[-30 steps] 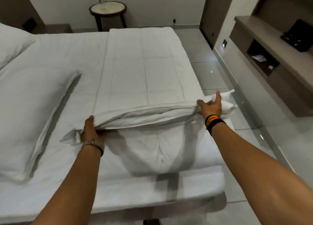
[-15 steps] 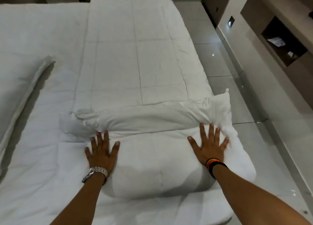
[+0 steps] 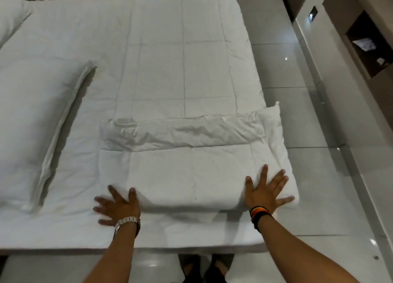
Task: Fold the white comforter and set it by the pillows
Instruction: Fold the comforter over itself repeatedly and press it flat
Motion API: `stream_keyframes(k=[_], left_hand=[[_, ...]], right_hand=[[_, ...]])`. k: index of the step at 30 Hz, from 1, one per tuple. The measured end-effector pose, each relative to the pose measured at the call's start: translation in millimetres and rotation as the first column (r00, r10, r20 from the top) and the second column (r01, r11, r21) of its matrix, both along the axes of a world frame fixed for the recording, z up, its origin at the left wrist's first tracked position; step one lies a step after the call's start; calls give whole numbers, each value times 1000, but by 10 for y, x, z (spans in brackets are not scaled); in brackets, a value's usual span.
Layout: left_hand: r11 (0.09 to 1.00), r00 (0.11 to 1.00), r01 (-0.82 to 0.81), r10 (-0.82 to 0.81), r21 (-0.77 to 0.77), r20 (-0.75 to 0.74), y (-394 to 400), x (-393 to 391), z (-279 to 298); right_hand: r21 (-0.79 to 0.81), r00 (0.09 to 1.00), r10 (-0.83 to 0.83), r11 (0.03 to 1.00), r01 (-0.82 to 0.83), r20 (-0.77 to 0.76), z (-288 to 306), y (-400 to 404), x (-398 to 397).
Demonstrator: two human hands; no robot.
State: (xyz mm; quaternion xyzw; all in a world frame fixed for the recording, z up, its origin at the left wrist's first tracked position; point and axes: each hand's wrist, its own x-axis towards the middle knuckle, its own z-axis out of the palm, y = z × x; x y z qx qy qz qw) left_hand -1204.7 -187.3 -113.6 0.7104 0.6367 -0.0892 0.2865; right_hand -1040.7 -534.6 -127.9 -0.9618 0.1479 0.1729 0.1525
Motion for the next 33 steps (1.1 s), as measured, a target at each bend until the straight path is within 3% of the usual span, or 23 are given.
stream_keyframes(k=[3, 5, 8, 11, 15, 20, 23, 26, 33], left_hand=[[939, 930, -312, 333, -142, 156, -105, 54, -88], [876, 841, -434, 478, -213, 254, -96, 122, -199], [783, 697, -565, 621, -260, 358, 30, 248, -309], [706, 539, -632, 697, -320, 473, 129, 236, -373], [709, 408, -552, 689, -440, 599, 214, 80, -466], [637, 355, -503, 768, -583, 533, 314, 49, -397], [695, 356, -501, 709, -515, 609, 349, 100, -357], [768, 412, -487, 622, -416, 666, 361, 70, -287], [851, 440, -393, 507, -349, 741, 385, -288, 121]], right_hand=[[184, 956, -295, 939, 290, -1, -28, 41, -186], [357, 871, -489, 807, 470, -41, -112, 49, -237], [542, 798, -602, 662, 518, -27, -236, 107, -211], [600, 725, -688, 566, 566, -35, -303, 131, -147], [655, 629, -775, 443, 612, -64, -303, 150, -123], [617, 489, -835, 251, 746, -252, -132, 233, -30], [700, 479, -824, 149, 699, -303, -70, 228, 15], [786, 447, -838, 36, 617, -312, 30, 240, 20], [867, 434, -859, -22, 498, -271, 329, 231, -342]])
